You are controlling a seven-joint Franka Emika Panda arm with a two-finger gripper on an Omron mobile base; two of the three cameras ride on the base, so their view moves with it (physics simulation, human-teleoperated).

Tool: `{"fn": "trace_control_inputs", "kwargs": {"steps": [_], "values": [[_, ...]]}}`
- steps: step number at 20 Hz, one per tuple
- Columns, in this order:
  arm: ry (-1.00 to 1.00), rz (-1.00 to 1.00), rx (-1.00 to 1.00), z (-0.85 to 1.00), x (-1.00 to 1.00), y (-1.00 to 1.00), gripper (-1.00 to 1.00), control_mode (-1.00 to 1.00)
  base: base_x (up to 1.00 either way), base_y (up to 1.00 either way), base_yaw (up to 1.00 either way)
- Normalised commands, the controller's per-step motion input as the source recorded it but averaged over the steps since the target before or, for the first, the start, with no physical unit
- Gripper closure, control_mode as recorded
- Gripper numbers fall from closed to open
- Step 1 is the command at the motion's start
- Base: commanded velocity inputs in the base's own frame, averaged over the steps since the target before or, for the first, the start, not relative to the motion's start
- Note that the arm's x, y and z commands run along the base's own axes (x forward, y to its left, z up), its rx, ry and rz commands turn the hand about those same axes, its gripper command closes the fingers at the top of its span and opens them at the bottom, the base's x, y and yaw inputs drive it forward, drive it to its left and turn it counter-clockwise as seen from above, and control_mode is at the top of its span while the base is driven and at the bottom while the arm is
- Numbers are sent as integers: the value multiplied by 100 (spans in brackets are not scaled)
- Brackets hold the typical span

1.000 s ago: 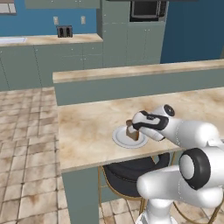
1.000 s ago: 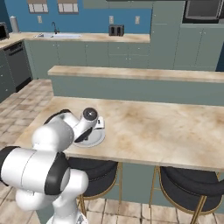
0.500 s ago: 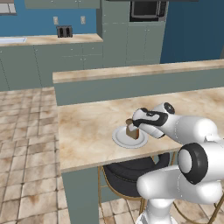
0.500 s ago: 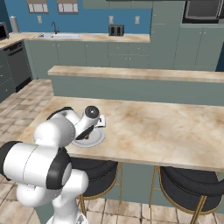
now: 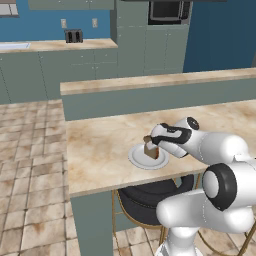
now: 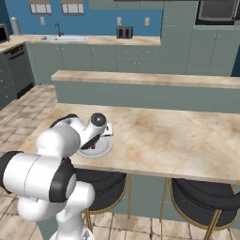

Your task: Start the toaster. Once the lever pops up, take the bread to the plate on the dining counter.

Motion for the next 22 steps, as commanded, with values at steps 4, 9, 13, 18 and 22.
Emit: {"fn": "trace_control_inputs", "kwargs": {"steps": [4,9,13,18,22], "values": [[-3,0,0,0,0,0,100,-100,0,0,0],[-5,0,0,0,0,3,100,-100,0,0,0],[-4,0,0,0,0,6,100,-100,0,0,0],[-2,0,0,-2,0,7,100,-100,0,0,0],[0,0,0,-1,0,1,-100,-100,0,0,0]]}}
